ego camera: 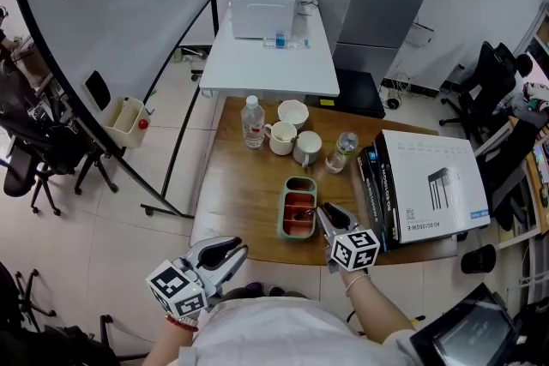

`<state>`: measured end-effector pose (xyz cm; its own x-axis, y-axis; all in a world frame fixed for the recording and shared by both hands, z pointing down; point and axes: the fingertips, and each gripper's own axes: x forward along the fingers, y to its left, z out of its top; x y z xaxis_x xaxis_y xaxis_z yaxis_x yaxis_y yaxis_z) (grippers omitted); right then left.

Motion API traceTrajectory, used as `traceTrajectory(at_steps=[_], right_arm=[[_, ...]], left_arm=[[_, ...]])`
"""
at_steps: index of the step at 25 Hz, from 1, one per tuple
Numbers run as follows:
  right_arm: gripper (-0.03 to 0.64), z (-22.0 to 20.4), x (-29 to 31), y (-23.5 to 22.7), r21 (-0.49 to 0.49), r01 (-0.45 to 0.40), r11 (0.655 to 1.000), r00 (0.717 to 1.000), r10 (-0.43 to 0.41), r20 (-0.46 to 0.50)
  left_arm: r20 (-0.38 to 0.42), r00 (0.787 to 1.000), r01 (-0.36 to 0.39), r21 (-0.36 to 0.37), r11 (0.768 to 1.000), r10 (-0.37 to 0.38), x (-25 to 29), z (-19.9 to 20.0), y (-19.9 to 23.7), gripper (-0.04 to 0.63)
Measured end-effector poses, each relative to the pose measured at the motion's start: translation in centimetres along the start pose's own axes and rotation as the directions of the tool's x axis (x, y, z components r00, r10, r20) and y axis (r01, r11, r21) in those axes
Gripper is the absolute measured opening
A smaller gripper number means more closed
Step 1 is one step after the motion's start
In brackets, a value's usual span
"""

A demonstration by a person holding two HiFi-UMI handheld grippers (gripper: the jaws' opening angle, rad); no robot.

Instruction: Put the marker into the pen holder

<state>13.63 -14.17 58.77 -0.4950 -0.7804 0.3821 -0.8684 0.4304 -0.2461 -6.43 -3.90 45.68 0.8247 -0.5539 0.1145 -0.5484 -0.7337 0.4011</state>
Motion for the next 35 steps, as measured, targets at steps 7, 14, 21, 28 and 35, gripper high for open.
traceTrajectory(at_steps=[7, 14, 21, 28, 35], right_arm=[[0.026, 0.1, 0.2, 0.1, 0.013, -0.025, 1.0, 1.0, 0.025, -0.005], [0.022, 2.0, -0.6, 1.6, -0.023, -0.052, 0.998, 0.998, 0.053, 0.04], [0.021, 4.5, -2.4, 2.9, -0.037, -0.077, 0.996, 0.992, 0.081, 0.095], [0.021, 7.9, -7.2, 5.3, -0.103, -0.076, 0.992, 0.97, 0.097, 0.221], [0.021, 5.0, -7.2, 5.2, -0.041, -0.088, 0.995, 0.978, 0.094, 0.187]], left_arm=[[0.0, 1.0, -0.018, -0.005, 1.0, 0.018, -0.7, -0.3, -0.1, 0.077], [-0.004, 1.0, -0.018, -0.008, 1.0, 0.018, -0.8, -0.4, -0.4, 0.077], [-0.009, 1.0, -0.004, -0.009, 1.0, 0.004, -0.3, -0.6, -0.7, 0.077], [-0.002, 1.0, -0.004, -0.006, 1.0, 0.004, -0.4, -0.7, -0.7, 0.077], [-0.007, 1.0, 0.01, -0.008, 1.0, -0.01, -0.1, -0.9, -1.0, 0.077]])
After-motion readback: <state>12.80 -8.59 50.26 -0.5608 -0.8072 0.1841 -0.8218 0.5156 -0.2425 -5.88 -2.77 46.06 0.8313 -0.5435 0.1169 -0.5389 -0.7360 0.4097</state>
